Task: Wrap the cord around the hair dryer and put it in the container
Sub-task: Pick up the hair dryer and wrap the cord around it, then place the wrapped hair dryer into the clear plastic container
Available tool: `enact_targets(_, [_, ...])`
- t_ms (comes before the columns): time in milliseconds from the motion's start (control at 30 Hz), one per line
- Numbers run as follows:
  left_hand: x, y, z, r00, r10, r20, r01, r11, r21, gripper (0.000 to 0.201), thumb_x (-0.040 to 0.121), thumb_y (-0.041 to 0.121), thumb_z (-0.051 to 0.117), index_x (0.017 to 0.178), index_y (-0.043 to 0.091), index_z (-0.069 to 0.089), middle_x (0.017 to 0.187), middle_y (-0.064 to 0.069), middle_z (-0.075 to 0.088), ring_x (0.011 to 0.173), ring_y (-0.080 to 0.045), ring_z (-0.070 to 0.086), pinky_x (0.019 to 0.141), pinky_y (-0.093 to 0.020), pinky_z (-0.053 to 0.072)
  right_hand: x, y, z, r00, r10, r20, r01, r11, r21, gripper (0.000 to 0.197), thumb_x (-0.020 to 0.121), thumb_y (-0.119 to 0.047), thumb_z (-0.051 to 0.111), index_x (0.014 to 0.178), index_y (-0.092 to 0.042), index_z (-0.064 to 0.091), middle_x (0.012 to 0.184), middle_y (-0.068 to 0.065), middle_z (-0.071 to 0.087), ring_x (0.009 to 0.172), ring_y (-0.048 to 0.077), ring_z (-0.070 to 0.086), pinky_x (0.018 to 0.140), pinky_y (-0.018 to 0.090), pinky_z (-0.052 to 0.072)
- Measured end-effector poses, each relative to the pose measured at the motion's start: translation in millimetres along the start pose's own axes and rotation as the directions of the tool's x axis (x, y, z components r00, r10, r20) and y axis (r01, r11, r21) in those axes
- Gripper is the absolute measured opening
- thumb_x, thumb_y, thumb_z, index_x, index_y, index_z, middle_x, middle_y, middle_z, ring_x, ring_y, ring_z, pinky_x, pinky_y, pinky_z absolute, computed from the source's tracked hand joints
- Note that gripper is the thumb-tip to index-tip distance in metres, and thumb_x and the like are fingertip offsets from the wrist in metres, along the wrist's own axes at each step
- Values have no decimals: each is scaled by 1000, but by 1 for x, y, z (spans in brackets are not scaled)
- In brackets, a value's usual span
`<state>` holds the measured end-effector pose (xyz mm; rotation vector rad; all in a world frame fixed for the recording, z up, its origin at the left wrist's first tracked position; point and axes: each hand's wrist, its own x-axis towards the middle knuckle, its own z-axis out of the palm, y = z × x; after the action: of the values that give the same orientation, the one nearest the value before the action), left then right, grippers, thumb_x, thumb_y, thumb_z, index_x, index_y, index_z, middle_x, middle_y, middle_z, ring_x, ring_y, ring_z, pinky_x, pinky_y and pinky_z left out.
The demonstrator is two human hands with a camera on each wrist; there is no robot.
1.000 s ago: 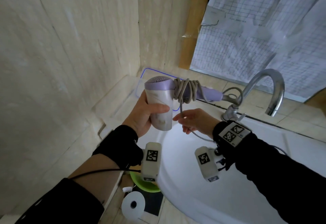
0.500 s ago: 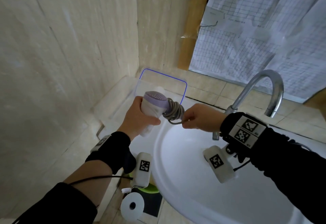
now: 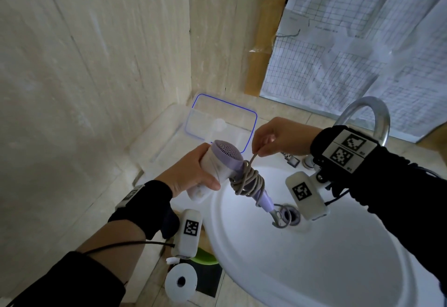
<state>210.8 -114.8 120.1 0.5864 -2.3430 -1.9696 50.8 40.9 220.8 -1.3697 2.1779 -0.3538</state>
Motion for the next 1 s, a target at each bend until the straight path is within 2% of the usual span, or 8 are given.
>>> enact_targets(67, [-1, -1, -2, 999, -4, 33, 6, 998, -60, 79, 35, 18, 74, 112, 15, 55, 101, -16, 65, 89, -22, 60, 74, -36, 51, -1, 5, 2, 1000, 1, -16, -1, 999, 41, 8, 81, -15, 66, 83, -22, 69, 79, -6, 67, 65, -5, 55, 71, 16, 41])
enact_targets(200, [0, -5, -6, 994, 11, 112, 6, 988, -153, 89, 35, 11, 73, 122, 11, 53, 112, -24, 64, 96, -27, 61, 81, -43, 51, -2, 11, 16, 996, 20, -84, -11, 994, 111, 14, 82, -15, 66, 95, -16, 73, 80, 0, 58, 74, 11, 48, 71, 18, 40])
enact_targets(333, [2, -5, -6, 985, 21, 170, 17, 976, -216, 84, 37, 7, 72, 120, 9, 55, 100, -13, 67, 90, -25, 62, 75, -38, 51, -4, 10, 34, 996, 80, -47, -60, 940, 337, 18, 86, -6, 60, 100, -4, 71, 83, 16, 65, 69, 18, 59, 72, 25, 54])
enact_targets(467, [4, -2, -5, 982, 18, 187, 28, 969, -244, 78, 37, 5, 72, 114, 11, 58, 95, -11, 68, 85, -24, 63, 72, -35, 52, -5, 8, 51, 991, 134, -28, -108, 889, 444, 26, 88, 5, 47, 104, 4, 67, 93, 29, 67, 83, 26, 62, 83, 34, 55])
enact_targets(600, [5, 0, -4, 985, 0, 175, 36, 978, -207, 82, 34, 7, 74, 114, 6, 56, 97, -15, 66, 85, -27, 62, 72, -37, 51, -5, 8, 56, 980, 188, 58, -182, 749, 637, 28, 72, -4, 49, 92, 2, 67, 91, 22, 59, 86, 29, 56, 90, 45, 51])
enact_targets(700, [7, 1, -6, 988, -10, 155, 41, 980, -196, 88, 34, 8, 75, 119, 1, 53, 99, -17, 65, 89, -30, 61, 76, -40, 51, -7, 8, 53, 981, 137, 139, -195, 668, 718, 18, 69, -10, 59, 85, -4, 65, 90, 17, 63, 88, 29, 59, 91, 43, 50])
enact_targets(867, [9, 5, -8, 990, -6, 141, 30, 985, -167, 92, 33, 8, 77, 121, 0, 52, 103, -20, 65, 92, -32, 61, 82, -49, 51, 2, 2, 55, 985, 123, 117, -169, 789, 590, 20, 74, -3, 72, 83, -14, 59, 81, 3, 63, 76, 16, 61, 77, 28, 52])
enact_targets(1000, [9, 6, -18, 991, 4, 134, 20, 984, -175, 91, 35, 9, 79, 122, 0, 52, 105, -21, 64, 93, -33, 61, 82, -48, 52, 12, -4, 50, 992, 98, 85, -129, 817, 562, 26, 60, -14, 79, 80, -16, 61, 79, 3, 64, 79, 20, 60, 80, 33, 50])
